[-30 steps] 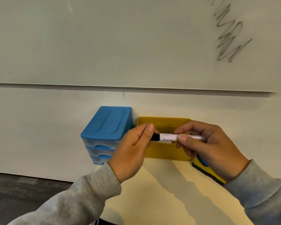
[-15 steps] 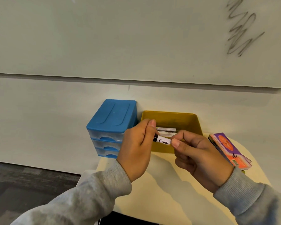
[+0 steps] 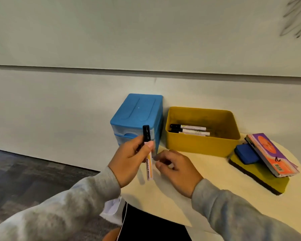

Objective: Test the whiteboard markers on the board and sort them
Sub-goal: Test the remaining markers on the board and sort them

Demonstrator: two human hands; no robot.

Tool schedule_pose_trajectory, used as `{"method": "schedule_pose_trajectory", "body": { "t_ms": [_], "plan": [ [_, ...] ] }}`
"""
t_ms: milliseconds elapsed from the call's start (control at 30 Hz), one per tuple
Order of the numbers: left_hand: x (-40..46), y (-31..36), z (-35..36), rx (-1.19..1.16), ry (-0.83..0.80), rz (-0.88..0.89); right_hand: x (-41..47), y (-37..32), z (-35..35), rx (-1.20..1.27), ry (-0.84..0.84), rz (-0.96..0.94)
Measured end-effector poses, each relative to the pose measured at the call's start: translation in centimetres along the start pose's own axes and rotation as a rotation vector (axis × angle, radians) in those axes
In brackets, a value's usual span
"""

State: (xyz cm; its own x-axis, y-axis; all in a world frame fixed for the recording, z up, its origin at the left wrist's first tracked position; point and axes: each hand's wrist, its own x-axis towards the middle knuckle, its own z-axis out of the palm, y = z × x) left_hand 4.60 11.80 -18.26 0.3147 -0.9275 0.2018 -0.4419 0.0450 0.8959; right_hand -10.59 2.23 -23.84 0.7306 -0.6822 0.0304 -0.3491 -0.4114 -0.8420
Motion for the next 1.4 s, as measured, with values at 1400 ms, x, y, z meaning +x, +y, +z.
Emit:
{"method": "schedule_pose_trajectory", "body": {
  "t_ms": [1400],
  "plan": [
    [3.3,-26.1,-10.9,0.925,-0.569,-0.808,0.9,2.9,4.9,-0.634,0.077,-0.222]
  ]
}}
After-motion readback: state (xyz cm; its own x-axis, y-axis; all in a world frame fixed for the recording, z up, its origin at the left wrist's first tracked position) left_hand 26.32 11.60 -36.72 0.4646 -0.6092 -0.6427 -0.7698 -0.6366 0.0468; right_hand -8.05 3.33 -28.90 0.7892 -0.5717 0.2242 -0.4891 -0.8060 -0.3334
